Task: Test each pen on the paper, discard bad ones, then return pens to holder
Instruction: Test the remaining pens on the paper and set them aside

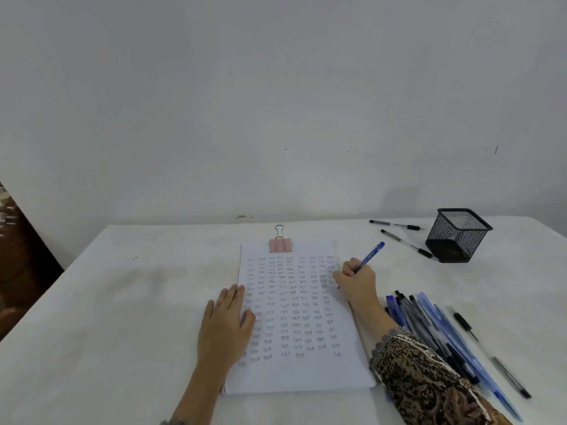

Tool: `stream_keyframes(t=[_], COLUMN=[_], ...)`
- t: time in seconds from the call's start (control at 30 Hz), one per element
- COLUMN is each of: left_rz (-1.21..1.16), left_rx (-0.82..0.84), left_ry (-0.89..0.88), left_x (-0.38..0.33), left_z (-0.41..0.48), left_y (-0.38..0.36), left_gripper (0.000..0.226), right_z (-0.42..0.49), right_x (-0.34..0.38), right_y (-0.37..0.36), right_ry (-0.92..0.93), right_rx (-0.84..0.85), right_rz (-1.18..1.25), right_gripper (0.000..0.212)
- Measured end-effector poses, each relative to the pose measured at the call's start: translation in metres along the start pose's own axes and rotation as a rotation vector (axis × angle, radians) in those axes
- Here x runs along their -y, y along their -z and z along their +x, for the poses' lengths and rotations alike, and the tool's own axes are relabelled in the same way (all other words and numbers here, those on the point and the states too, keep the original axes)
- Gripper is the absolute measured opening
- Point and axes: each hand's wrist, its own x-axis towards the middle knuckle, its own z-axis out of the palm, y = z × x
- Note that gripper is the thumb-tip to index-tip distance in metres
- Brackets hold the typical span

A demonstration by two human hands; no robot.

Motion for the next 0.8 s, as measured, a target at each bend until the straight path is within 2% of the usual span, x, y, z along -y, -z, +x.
stream_keyframes(t=[0.2, 0.27, 0.33, 0.47, 0.53, 0.63, 0.8], left_rz=[0.004, 0.000, 0.004, 0.007, 0.003, 0.010, 0.001], left_rx=[0.001, 0.004, 0.010, 0.008, 0.000, 0.000, 0.009], left_ry=[0.001, 0.005, 0.003, 0.010, 0.008, 0.003, 0.014], left_x=[-0.001, -0.001, -0.001, -0.002, -0.003, -0.003, -0.005], left_z=[-0.001, -0.001, -0.001, -0.001, -0.002, -0.002, -0.002], left_y=[0.000, 0.001, 0.001, 0.002, 0.003, 0.004, 0.005], left_gripper=[0.093, 0.093, 0.093, 0.094, 0.094, 0.094, 0.096], right_z=[-0.001, -0.001, -0.001, -0.003, -0.005, -0.009, -0.014], right_x=[0.002, 0.004, 0.009, 0.019, 0.019, 0.017, 0.019], right_y=[0.001, 0.005, 0.010, 0.012, 0.011, 0.012, 0.018], right_ry=[-0.011, -0.098, -0.190, -0.315, -0.371, -0.357, -0.430], right_rx=[0.026, 0.017, -0.002, -0.017, -0.028, 0.001, -0.072], right_rz=[0.036, 0.223, 0.383, 0.553, 0.596, 0.697, 0.900], right_gripper=[0.052, 0.057, 0.051, 0.045, 0.036, 0.023, 0.023])
